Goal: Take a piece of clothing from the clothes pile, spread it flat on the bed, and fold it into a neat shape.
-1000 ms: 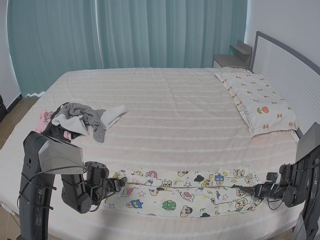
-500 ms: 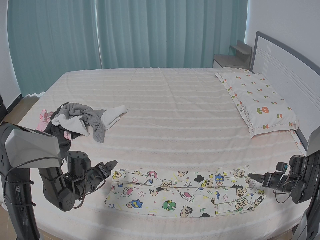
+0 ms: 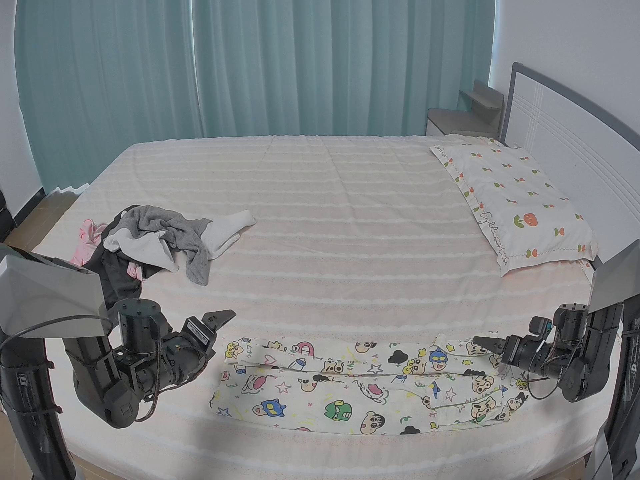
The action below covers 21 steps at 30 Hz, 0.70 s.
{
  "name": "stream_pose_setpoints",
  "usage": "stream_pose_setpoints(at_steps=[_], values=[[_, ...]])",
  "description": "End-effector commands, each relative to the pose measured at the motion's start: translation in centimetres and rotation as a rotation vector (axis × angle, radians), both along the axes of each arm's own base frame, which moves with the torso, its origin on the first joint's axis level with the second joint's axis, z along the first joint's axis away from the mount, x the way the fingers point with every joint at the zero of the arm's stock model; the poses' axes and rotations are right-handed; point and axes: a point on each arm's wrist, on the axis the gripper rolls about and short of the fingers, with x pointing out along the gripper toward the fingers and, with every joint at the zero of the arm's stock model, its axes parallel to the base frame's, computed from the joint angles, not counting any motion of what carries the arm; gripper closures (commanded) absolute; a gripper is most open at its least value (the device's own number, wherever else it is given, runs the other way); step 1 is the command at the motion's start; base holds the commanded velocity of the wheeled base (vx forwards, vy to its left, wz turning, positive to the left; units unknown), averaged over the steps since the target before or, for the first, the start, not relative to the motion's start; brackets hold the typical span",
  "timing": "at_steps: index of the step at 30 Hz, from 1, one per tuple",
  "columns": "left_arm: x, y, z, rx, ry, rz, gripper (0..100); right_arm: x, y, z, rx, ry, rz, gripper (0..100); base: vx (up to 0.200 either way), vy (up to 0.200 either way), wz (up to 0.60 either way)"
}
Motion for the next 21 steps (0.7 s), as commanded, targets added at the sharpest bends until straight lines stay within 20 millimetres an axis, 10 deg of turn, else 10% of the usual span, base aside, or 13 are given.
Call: stream_pose_setpoints(at_steps=[1,21], values=[[-0.98,0.11,-2.29,0.018,0.056,-0.012,0,0.14,0.0,-0.6,0.0,0.004,0.0,0,0.0,0.0,0.0],[-1.11,-0.07,-2.4,0.032,0.056,-0.022,0,0.2,-0.14,-1.3,-0.003,0.02,-0.004,0,0.0,0.0,0.0]])
